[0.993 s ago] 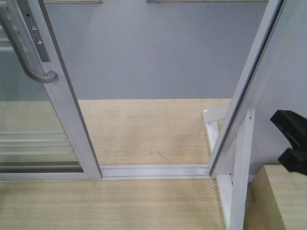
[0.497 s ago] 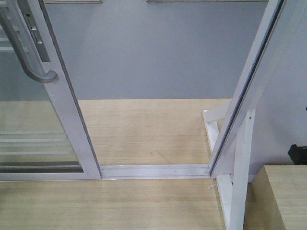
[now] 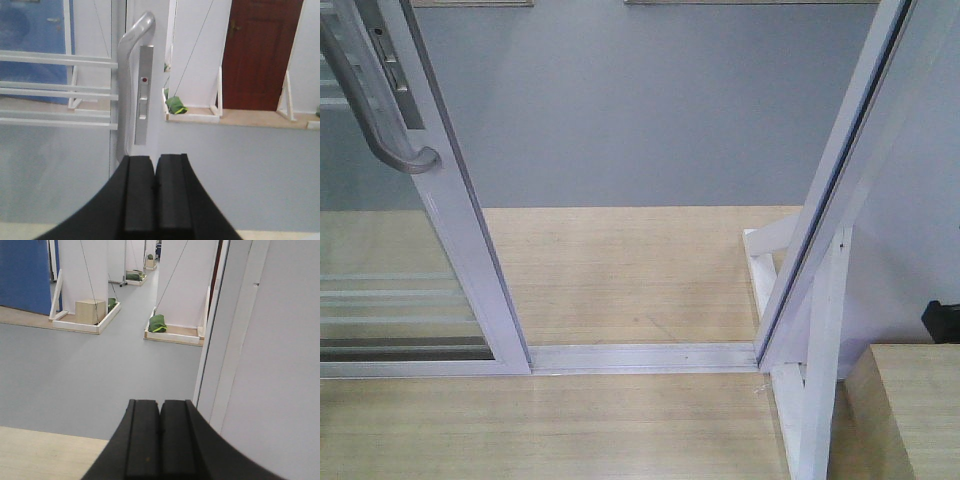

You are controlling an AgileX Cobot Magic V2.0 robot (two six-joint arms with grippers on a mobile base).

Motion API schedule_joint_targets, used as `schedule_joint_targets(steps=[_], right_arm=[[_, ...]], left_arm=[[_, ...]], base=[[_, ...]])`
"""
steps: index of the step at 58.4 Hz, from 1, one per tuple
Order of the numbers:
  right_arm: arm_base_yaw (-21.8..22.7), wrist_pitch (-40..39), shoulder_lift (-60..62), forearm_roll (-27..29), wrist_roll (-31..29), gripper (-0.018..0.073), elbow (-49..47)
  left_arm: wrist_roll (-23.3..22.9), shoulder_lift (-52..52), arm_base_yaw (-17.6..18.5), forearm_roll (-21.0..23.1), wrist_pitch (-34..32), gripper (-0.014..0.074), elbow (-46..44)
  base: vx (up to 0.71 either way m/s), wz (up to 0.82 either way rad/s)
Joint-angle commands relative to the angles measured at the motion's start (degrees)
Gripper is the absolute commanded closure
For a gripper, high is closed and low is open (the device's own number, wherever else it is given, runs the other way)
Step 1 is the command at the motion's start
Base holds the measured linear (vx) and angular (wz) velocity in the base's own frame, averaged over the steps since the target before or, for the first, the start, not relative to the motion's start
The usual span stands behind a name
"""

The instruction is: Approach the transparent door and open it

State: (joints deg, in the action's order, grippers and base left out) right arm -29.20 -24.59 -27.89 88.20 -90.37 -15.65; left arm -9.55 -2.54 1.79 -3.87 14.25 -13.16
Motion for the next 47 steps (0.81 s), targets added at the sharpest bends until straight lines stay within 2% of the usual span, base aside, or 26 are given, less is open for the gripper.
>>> schedule_joint_targets(steps=[1, 11, 14, 16, 27, 47], right_arm=[[0.0, -0.2, -0.5, -1.9, -0.2, 0.0562, -1.7], [0.0, -0.2, -0.5, -1.9, -0.2, 0.0562, -1.7], [0.0, -0.2, -0.5, -1.9, -0.2, 0.0562, -1.7], [0.0, -0.2, -0.5, -1.9, -0.2, 0.0562, -1.7], [0.0, -0.2, -0.5, -1.9, -0.2, 0.0562, -1.7], [0.0, -0.2, -0.5, -2.1, -0.2, 0.0562, -1.7]], left_arm=[[-0.2, 1.6, 0.1, 1.7, -7.3, 0.0594, 3.3], [-0.5, 4.0, 0.1, 1.9, -18.9, 0.0594, 16.3], [0.1, 4.0, 0.1, 1.1, -13.6, 0.0594, 15.5], [0.3, 4.0, 0.1, 0.6, -12.5, 0.0594, 15.2], [0.0, 4.0, 0.1, -0.3, -10.1, 0.0594, 15.4], [0.0, 4.0, 0.1, -0.3, -10.2, 0.0594, 15.4]], base=[[0.0, 0.0], [0.0, 0.0], [0.0, 0.0], [0.0, 0.0], [0.0, 0.0], [0.0, 0.0]])
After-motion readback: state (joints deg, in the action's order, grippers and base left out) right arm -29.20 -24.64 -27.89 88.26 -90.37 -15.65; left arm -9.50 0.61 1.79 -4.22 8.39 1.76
